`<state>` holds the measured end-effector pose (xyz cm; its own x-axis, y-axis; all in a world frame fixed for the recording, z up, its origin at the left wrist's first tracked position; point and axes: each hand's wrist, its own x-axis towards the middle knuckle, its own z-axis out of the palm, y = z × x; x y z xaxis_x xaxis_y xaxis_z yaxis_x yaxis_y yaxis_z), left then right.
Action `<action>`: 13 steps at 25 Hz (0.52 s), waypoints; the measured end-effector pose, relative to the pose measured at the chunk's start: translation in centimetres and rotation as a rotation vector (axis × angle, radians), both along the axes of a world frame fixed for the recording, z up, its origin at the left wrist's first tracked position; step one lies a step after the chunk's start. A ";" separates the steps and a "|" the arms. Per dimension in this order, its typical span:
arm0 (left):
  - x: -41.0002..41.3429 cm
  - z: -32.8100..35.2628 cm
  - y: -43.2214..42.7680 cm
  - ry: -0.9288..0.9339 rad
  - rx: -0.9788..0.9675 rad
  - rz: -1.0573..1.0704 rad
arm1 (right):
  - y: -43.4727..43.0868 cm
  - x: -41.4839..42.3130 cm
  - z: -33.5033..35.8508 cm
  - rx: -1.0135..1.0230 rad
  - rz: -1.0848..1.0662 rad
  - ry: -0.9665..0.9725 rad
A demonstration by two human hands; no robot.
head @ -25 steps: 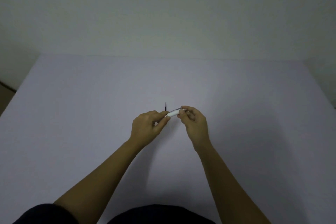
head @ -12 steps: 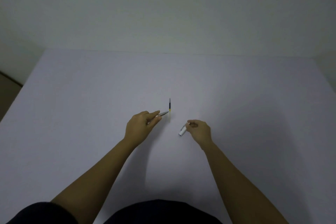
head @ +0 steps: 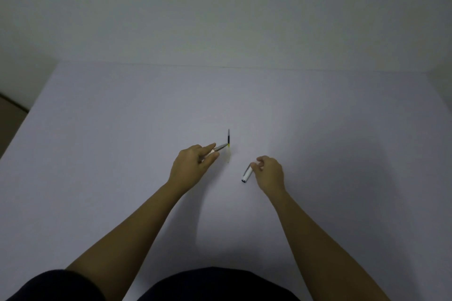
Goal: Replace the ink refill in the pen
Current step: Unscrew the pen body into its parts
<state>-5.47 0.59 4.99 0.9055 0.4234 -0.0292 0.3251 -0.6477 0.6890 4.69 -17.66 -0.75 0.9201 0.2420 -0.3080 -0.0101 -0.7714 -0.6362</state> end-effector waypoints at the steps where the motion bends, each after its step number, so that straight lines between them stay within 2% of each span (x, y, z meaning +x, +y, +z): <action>1: -0.1 0.2 0.1 -0.006 -0.017 -0.006 | 0.0 0.1 0.7 0.003 0.019 -0.042; 5: 0.1 2.1 1.0 -0.046 0.025 -0.174 | 0.9 1.9 6.0 0.149 0.252 -0.148; 7: -0.2 3.7 1.3 -0.085 0.141 -0.320 | 1.6 2.1 9.3 0.172 0.456 -0.139; 10: -0.3 5.3 1.5 -0.107 0.339 -0.464 | 2.9 1.8 12.6 -0.054 0.814 -0.079; 13: -0.3 5.7 1.0 -0.074 0.279 -0.472 | 3.0 1.5 13.6 -0.153 0.879 -0.056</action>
<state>-5.75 1.59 10.72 0.9942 -0.0460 0.0968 -0.0872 -0.8726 0.4805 6.18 -14.63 12.88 0.4366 0.8266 -0.3551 0.6528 -0.5627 -0.5072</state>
